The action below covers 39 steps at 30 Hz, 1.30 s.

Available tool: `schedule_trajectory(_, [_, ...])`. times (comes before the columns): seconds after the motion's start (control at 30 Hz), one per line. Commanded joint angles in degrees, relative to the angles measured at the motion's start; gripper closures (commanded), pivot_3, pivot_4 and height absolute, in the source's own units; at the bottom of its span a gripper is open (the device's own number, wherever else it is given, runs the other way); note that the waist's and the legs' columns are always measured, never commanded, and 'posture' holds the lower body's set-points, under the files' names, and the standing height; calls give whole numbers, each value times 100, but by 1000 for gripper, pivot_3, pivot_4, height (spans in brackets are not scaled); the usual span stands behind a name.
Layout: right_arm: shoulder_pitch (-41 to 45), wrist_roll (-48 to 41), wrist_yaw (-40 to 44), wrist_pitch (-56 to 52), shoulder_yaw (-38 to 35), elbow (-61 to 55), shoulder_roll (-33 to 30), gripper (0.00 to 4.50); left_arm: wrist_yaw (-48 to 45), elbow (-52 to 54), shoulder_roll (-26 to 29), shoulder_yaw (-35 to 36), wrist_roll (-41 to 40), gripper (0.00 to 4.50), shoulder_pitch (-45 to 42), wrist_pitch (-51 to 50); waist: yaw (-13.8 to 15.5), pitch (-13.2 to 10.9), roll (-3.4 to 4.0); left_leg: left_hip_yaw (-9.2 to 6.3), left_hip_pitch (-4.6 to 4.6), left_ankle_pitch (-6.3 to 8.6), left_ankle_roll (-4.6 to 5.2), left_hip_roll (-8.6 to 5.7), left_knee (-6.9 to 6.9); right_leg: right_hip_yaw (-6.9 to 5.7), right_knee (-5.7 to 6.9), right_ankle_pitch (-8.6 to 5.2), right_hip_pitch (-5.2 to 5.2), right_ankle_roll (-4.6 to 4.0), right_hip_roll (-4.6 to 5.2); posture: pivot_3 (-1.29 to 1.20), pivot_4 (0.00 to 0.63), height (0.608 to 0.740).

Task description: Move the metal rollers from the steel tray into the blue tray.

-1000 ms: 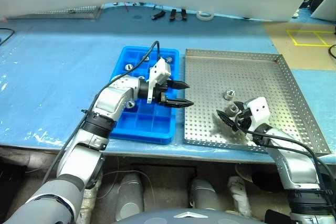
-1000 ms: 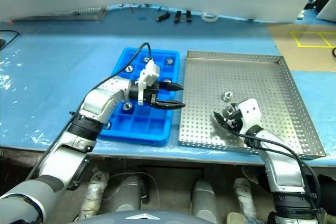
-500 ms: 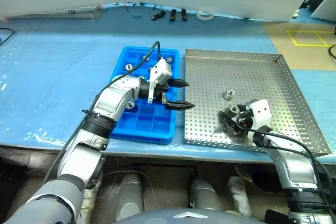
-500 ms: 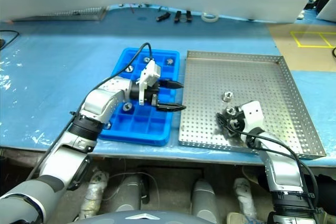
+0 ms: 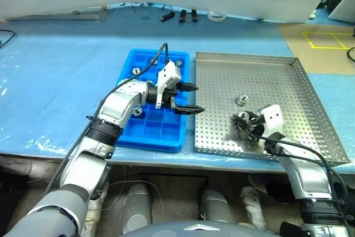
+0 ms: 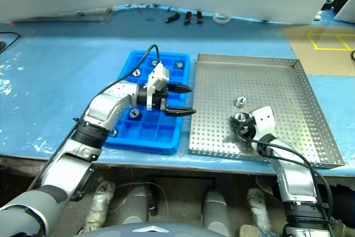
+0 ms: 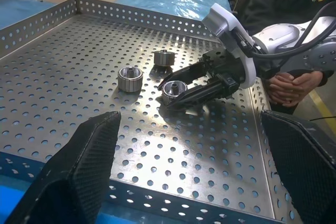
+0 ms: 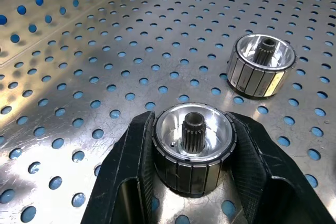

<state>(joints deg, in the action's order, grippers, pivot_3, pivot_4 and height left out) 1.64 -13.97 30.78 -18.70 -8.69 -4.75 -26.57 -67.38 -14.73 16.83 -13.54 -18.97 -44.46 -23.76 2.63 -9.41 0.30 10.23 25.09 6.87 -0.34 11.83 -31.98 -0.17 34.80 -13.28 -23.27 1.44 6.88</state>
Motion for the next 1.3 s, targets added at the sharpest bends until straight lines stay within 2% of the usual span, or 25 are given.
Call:
schedule_trajectory(0.03, [72, -28, 75, 127, 32, -19, 4, 2857, 12, 241, 37, 80, -27, 0, -49, 35, 0, 0, 0, 0, 0, 0, 0, 0, 0, 0, 0, 0, 0, 0, 0, -148, 150, 740])
schedule_trajectory(0.3, [827, -199, 292, -212, 331, -454, -34, 2857, 278, 545, 164, 328, -134, 0, 69, -96, -15, 0, 0, 0, 0, 0, 0, 1, 0, -1, 1, 0, -2, 0, -1, -82, 150, 740])
schedule_trajectory(0.53, [2097, -313, 937, -547, 1046, -580, 12, 2857, 737, 1643, 854, 793, -250, 0, 875, -531, 56, 0, 1, -6, 1, -2, -4, 16, 10, -10, 1, -1, -6, -2, -21, 58, 150, 740])
schedule_trajectory(0.8, [3404, -198, 1859, -175, 1707, 563, 344, 2857, 1850, 2999, 1204, 1632, -457, 0, 2142, -1061, 456, -1, 2, -14, 9, -3, -8, 17, 13, -27, 2, -1, -6, -3, -16, 334, 150, 740])
schedule_trajectory(1.03, [3719, -46, 2561, 176, 2224, 1120, 540, 2857, 2560, 3913, 1241, 2139, -632, 0, 3329, -1312, 816, -2, 0, -27, 19, -7, -15, 19, 21, -43, 0, -2, -6, -3, -15, 450, 150, 740])
schedule_trajectory(1.3, [4084, 563, 2317, 812, 2291, 2193, 791, 2857, 2879, 4205, 1219, 2112, -813, 0, 3523, -1381, 1090, -2, 0, -41, 13, -20, -38, 20, 35, -41, 9, -1, -10, -3, -16, 470, 150, 740])
